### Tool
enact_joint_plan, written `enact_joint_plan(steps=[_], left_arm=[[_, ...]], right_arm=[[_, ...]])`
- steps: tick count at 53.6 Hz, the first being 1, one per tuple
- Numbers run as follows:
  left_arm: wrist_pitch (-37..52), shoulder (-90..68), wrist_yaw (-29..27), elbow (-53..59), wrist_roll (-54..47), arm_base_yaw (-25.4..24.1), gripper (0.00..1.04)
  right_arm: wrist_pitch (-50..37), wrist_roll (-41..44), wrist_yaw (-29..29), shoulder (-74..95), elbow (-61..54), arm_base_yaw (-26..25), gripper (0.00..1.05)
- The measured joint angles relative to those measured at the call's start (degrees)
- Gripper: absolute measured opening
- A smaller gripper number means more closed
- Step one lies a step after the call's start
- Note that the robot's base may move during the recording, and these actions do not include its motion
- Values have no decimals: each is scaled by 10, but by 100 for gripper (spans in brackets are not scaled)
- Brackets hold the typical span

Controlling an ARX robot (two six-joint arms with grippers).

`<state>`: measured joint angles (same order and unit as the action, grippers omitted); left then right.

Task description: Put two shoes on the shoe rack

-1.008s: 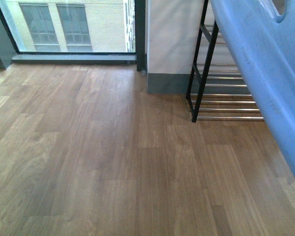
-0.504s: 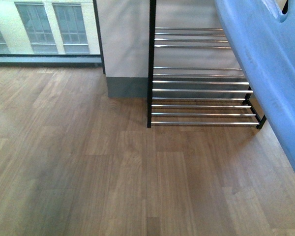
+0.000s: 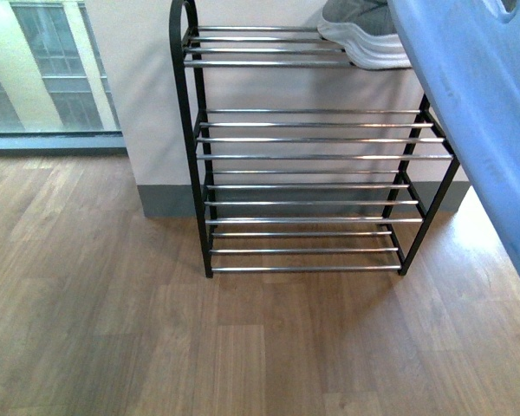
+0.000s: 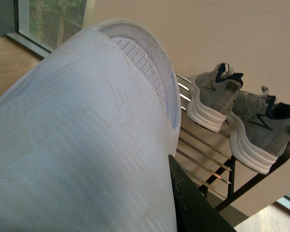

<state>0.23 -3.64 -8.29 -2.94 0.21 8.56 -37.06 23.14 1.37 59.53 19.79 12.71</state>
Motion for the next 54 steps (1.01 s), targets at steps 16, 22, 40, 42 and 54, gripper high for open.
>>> enact_joint_plan(steps=[16, 22, 40, 42, 54], left_arm=[[0, 0, -2, 0, 0, 0, 2], [0, 0, -2, 0, 0, 0, 2], [0, 0, -5, 0, 0, 0, 2], [0, 0, -5, 0, 0, 0, 2], [0, 0, -5, 0, 0, 0, 2]], right_arm=[[0, 0, 2, 0, 0, 0, 2], [0, 0, 2, 0, 0, 0, 2], [0, 0, 3, 1, 3, 3, 2], [0, 0, 3, 1, 3, 3, 2], [0, 0, 3, 1, 3, 3, 2]])
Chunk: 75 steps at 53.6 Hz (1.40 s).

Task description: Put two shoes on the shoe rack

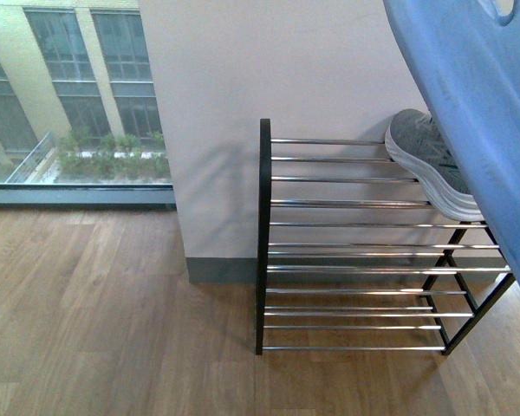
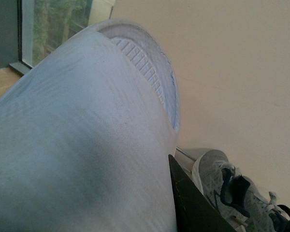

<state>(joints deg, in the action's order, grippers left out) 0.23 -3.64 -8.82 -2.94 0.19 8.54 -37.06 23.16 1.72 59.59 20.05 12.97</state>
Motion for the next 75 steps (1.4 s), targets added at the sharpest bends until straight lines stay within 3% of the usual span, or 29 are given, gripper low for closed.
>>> enact_joint_plan(steps=[59, 68, 75], left_arm=[[0, 0, 0, 0, 0, 0, 2], [0, 0, 1, 0, 0, 0, 2], [0, 0, 1, 0, 0, 0, 2]], right_arm=[[0, 0, 0, 0, -1, 0, 2], [76, -150, 32, 24, 30, -1, 2], [68, -178, 19, 84, 73, 3, 2]])
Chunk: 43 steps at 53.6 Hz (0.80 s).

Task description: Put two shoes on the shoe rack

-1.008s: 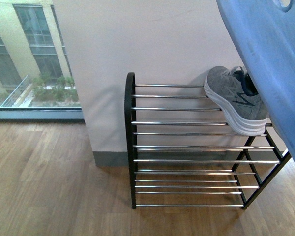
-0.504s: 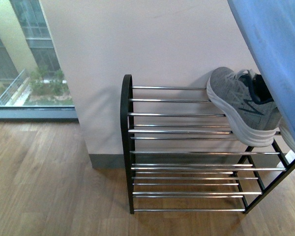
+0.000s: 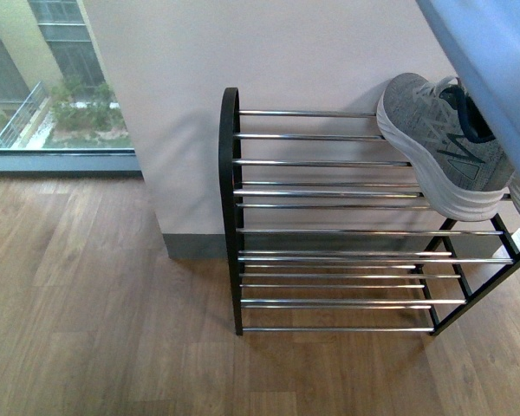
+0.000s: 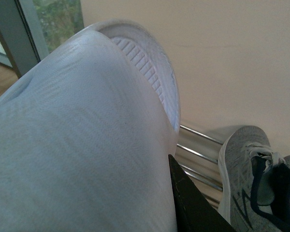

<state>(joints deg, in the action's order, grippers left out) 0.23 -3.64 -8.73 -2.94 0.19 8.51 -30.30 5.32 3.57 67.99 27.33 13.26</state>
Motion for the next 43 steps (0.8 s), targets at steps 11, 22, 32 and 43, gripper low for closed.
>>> enact_joint_plan(steps=[11, 22, 32, 43], left_arm=[[0, 0, 0, 0, 0, 0, 2], [0, 0, 0, 0, 0, 0, 2], [0, 0, 0, 0, 0, 0, 2], [0, 0, 0, 0, 0, 0, 2]], right_arm=[[-35, 10, -19, 160, 116, -2, 2], [-39, 46, -45, 309, 229, -21, 2], [-30, 68, -71, 406, 310, -41, 2], [17, 68, -83, 490, 390, -50, 2]])
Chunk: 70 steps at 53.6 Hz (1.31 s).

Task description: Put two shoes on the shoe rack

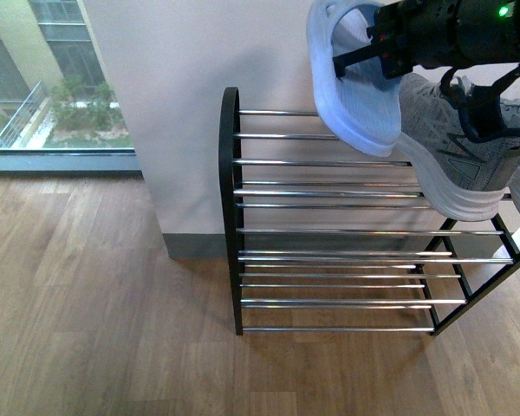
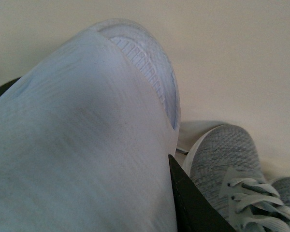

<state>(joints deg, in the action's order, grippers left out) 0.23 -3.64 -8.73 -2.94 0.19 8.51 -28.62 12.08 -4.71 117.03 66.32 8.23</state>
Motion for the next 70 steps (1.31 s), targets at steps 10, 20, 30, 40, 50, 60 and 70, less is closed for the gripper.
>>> enact_joint_plan(steps=[10, 20, 30, 40, 50, 60, 70], left_arm=[[0, 0, 0, 0, 0, 0, 2], [0, 0, 0, 0, 0, 0, 2], [0, 0, 0, 0, 0, 0, 2], [0, 0, 0, 0, 0, 0, 2], [0, 0, 0, 0, 0, 0, 2], [0, 0, 0, 0, 0, 0, 2], [0, 0, 0, 0, 0, 0, 2]], right_arm=[[29, 9, 11, 42, 38, 3, 2], [66, 12, -7, 81, 70, 6, 2], [79, 18, -53, 144, 115, 0, 2], [44, 74, -97, 206, 154, -13, 2], [-5, 160, -107, 235, 170, -24, 2], [-23, 247, -96, 248, 177, -35, 2], [-15, 295, -83, 248, 176, -39, 4]])
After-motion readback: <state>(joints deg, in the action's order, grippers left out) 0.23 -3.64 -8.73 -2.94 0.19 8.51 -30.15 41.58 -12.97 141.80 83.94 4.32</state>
